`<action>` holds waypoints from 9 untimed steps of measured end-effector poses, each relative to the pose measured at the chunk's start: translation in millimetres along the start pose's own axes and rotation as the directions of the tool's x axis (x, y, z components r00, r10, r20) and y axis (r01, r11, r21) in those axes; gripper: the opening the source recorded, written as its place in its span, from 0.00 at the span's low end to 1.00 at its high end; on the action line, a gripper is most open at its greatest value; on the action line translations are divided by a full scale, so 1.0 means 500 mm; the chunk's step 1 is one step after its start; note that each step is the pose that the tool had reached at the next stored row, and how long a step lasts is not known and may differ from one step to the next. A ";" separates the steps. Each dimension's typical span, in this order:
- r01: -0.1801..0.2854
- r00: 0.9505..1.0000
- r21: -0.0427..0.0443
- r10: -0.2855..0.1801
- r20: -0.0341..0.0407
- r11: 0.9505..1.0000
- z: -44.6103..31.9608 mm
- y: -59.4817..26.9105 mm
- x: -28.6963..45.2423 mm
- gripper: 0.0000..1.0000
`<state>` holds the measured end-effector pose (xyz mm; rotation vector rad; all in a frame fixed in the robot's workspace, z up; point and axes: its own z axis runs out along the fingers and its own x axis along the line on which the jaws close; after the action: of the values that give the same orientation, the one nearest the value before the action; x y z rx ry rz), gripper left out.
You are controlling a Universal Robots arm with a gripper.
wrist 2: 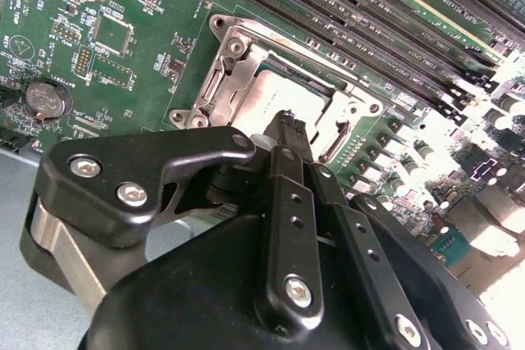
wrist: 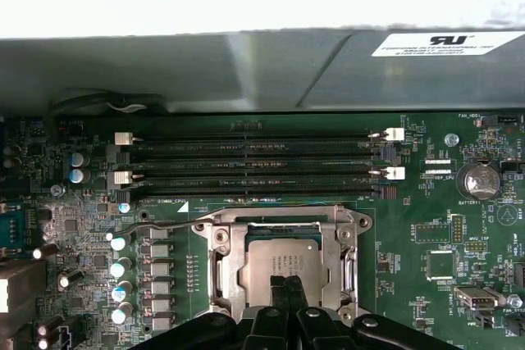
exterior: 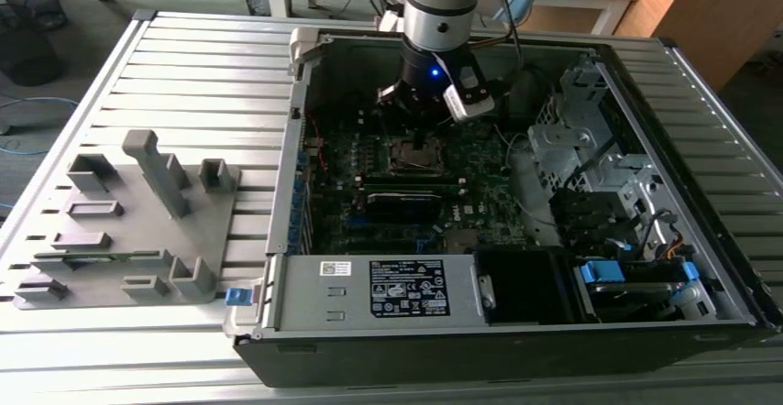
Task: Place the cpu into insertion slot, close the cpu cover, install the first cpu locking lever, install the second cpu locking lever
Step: 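Install the first cpu locking lever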
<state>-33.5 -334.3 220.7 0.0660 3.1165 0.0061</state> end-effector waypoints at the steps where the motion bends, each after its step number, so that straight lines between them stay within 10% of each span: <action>1: 0.000 1.000 0.000 0.000 0.000 1.000 0.000 0.000 0.000 0.11; 9: 0.000 1.000 0.000 0.000 0.000 1.000 -0.008 0.000 0.000 0.11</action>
<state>-33.4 -334.3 224.8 0.0661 3.1164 0.0062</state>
